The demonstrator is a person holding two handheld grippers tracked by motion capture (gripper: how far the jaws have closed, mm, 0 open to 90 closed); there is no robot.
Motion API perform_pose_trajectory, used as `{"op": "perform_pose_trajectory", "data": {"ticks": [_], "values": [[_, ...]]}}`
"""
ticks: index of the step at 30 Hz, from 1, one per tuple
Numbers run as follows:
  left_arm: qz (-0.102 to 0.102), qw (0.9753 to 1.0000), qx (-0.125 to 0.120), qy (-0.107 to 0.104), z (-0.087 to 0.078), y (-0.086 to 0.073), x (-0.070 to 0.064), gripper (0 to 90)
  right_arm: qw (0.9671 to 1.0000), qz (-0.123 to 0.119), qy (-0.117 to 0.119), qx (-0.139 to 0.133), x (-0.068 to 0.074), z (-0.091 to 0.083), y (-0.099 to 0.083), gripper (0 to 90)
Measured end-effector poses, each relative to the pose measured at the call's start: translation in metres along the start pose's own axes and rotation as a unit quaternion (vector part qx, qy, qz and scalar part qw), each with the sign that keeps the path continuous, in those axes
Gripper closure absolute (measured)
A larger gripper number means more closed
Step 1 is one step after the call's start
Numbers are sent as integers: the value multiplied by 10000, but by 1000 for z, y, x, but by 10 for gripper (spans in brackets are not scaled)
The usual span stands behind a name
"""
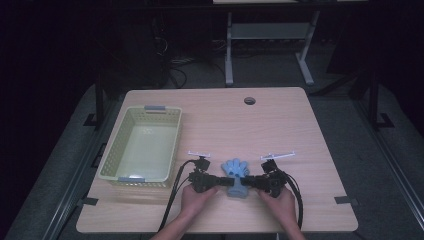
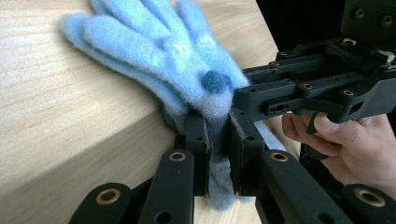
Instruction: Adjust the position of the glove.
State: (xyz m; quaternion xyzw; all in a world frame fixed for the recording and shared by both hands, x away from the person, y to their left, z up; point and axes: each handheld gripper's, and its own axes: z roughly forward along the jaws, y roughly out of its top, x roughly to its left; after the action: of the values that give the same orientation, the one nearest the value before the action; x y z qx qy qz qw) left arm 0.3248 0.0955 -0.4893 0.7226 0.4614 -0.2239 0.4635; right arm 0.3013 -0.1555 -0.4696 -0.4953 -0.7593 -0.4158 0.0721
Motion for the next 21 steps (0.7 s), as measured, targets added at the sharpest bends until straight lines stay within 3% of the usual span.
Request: {"op": "perform_pose_trajectory", "data": {"ticks": [15,21], "values": [[125,9999,1,50,-4,6,-3,822,9999,-68,75,-77,4,-2,3,797],[187,9998,2,-56,-6,9,-6,829,9999,-62,105,-83,6,-5,3,798]]}}
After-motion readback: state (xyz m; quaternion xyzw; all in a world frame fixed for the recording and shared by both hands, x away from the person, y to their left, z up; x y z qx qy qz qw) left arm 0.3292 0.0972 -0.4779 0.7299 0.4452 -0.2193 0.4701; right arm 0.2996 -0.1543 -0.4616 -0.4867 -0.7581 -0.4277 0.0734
